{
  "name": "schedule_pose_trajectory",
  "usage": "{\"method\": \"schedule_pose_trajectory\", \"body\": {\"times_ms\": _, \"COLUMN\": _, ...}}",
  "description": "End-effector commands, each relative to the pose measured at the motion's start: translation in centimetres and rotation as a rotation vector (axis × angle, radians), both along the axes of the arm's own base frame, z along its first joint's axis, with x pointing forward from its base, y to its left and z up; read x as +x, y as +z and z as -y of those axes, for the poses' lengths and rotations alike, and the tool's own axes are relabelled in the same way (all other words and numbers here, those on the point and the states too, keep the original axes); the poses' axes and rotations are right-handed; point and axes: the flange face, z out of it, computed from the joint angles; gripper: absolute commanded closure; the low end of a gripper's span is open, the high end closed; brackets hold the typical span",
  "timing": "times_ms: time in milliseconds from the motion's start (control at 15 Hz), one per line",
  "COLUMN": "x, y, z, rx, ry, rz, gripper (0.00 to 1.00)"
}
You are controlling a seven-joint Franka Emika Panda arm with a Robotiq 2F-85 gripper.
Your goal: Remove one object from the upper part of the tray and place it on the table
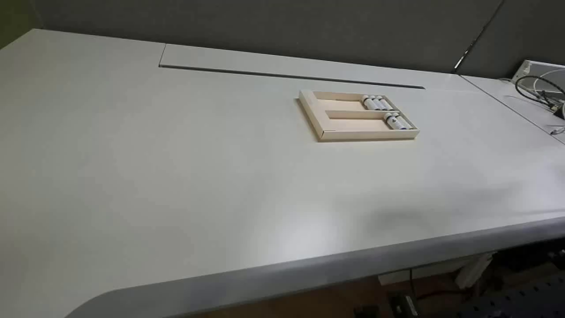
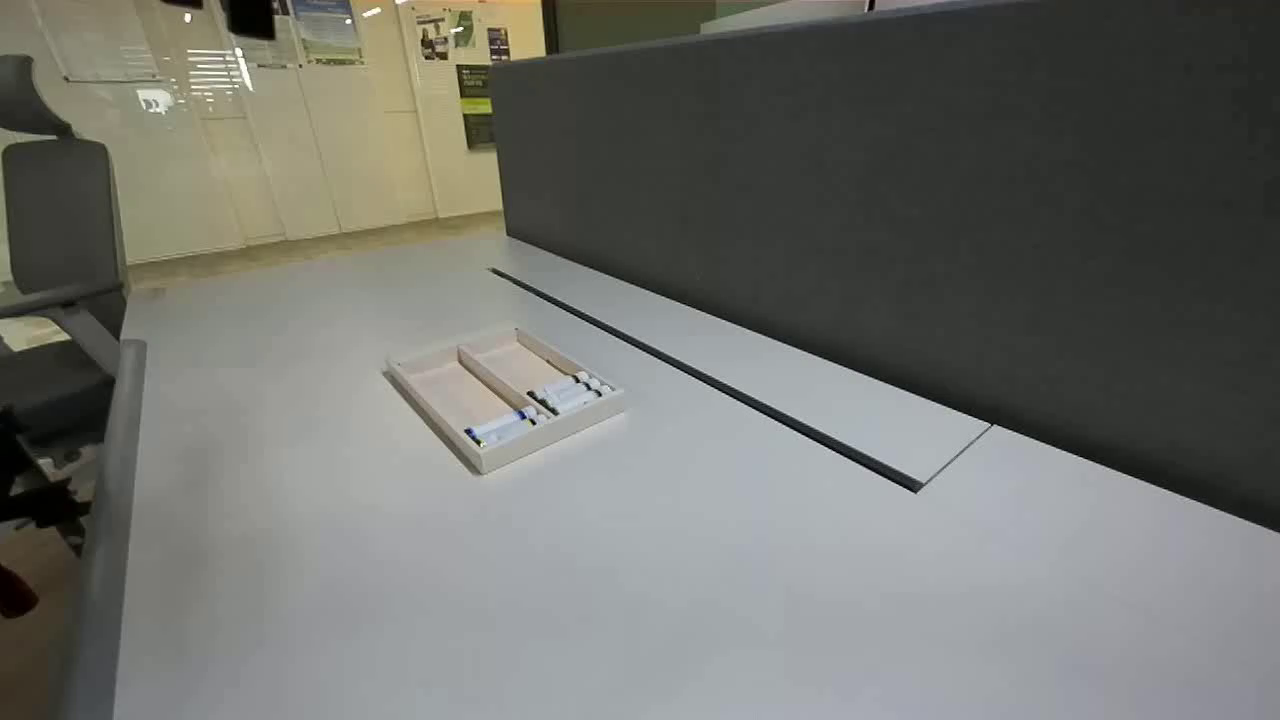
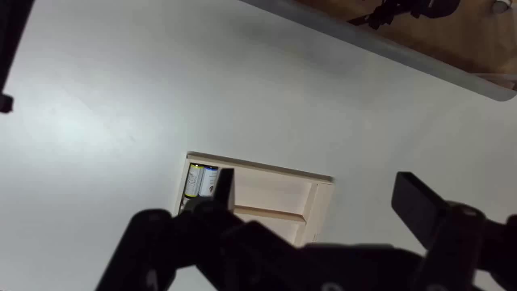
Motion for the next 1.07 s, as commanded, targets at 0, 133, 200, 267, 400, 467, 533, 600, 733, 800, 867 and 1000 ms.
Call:
{"method": "schedule_pose_trajectory", "body": {"times_ms": 0, "x": 0.0, "y": 0.0, "z": 0.0, "rx": 0.000, "ry": 0.000, "rz": -0.001, "gripper": 0.00}}
{"method": "schedule_pose_trajectory", "body": {"times_ms": 133, "x": 0.0, "y": 0.0, "z": 0.0, "rx": 0.000, "ry": 0.000, "rz": 0.000, "gripper": 0.00}}
{"method": "schedule_pose_trajectory", "body": {"times_ms": 200, "x": 0.0, "y": 0.0, "z": 0.0, "rx": 0.000, "ry": 0.000, "rz": 0.000, "gripper": 0.00}}
{"method": "schedule_pose_trajectory", "body": {"times_ms": 267, "x": 0.0, "y": 0.0, "z": 0.0, "rx": 0.000, "ry": 0.000, "rz": 0.000, "gripper": 0.00}}
{"method": "schedule_pose_trajectory", "body": {"times_ms": 400, "x": 0.0, "y": 0.0, "z": 0.0, "rx": 0.000, "ry": 0.000, "rz": 0.000, "gripper": 0.00}}
{"method": "schedule_pose_trajectory", "body": {"times_ms": 467, "x": 0.0, "y": 0.0, "z": 0.0, "rx": 0.000, "ry": 0.000, "rz": 0.000, "gripper": 0.00}}
{"method": "schedule_pose_trajectory", "body": {"times_ms": 533, "x": 0.0, "y": 0.0, "z": 0.0, "rx": 0.000, "ry": 0.000, "rz": 0.000, "gripper": 0.00}}
{"method": "schedule_pose_trajectory", "body": {"times_ms": 600, "x": 0.0, "y": 0.0, "z": 0.0, "rx": 0.000, "ry": 0.000, "rz": 0.000, "gripper": 0.00}}
{"method": "schedule_pose_trajectory", "body": {"times_ms": 733, "x": 0.7, "y": -0.1, "z": 0.0, "rx": -0.006, "ry": -0.005, "rz": 0.006, "gripper": 0.00}}
{"method": "schedule_pose_trajectory", "body": {"times_ms": 800, "x": 1.7, "y": -0.2, "z": 0.0, "rx": -0.009, "ry": -0.010, "rz": 0.015, "gripper": 0.00}}
{"method": "schedule_pose_trajectory", "body": {"times_ms": 867, "x": 2.7, "y": -0.4, "z": -0.2, "rx": -0.015, "ry": -0.015, "rz": 0.031, "gripper": 0.00}}
{"method": "schedule_pose_trajectory", "body": {"times_ms": 1000, "x": 5.1, "y": -0.9, "z": -0.7, "rx": -0.024, "ry": -0.027, "rz": 0.075, "gripper": 0.00}}
